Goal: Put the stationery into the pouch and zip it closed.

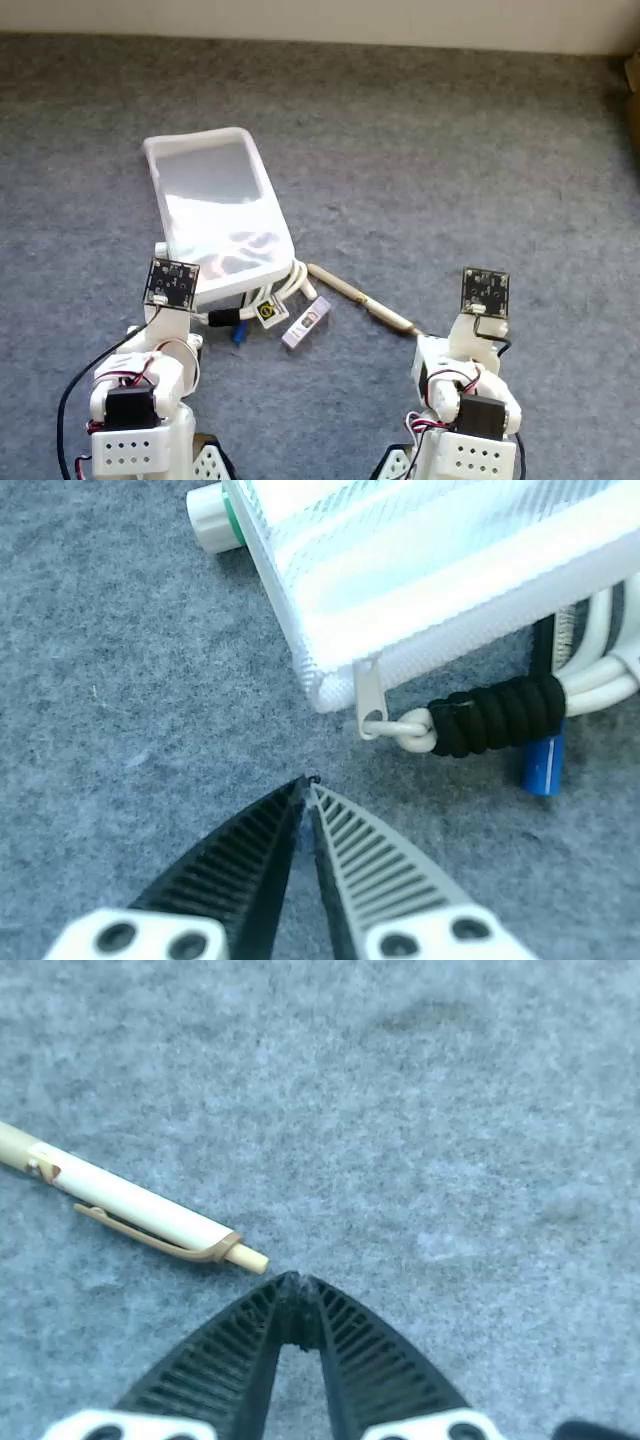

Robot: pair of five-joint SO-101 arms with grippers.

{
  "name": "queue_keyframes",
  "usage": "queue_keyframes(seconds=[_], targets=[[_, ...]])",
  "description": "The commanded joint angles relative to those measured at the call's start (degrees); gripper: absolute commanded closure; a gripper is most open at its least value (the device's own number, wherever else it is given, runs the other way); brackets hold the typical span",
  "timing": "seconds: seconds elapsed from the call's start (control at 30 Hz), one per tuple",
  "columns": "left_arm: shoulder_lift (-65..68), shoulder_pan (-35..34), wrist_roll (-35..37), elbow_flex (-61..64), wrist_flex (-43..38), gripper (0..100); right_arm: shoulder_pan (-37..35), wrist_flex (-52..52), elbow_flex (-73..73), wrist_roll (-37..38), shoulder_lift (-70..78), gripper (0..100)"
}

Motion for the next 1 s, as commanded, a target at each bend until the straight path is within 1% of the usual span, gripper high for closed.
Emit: queue_keyframes(seconds=[0.0,0.53,0.83,0.9,0.97], targets=[[-0.13,-0.31,0.09,1.10,0.09,99,-0.13,-0.92,8.31,0.44,-0.40,99.4],[-0.31,-0.22,0.09,0.57,-0.35,99,-0.48,-0.92,8.31,0.18,-0.40,99.4],[-0.31,-0.75,0.00,-10.15,-0.26,99,-0.04,-1.71,7.16,0.53,-0.48,99.4],[-0.31,-3.30,-0.09,-13.41,0.09,99,-0.04,-2.24,4.09,0.53,-0.48,99.4],[-0.31,-7.96,-0.09,-15.69,-0.26,99,-0.04,-2.24,0.66,0.53,-0.48,99.4]])
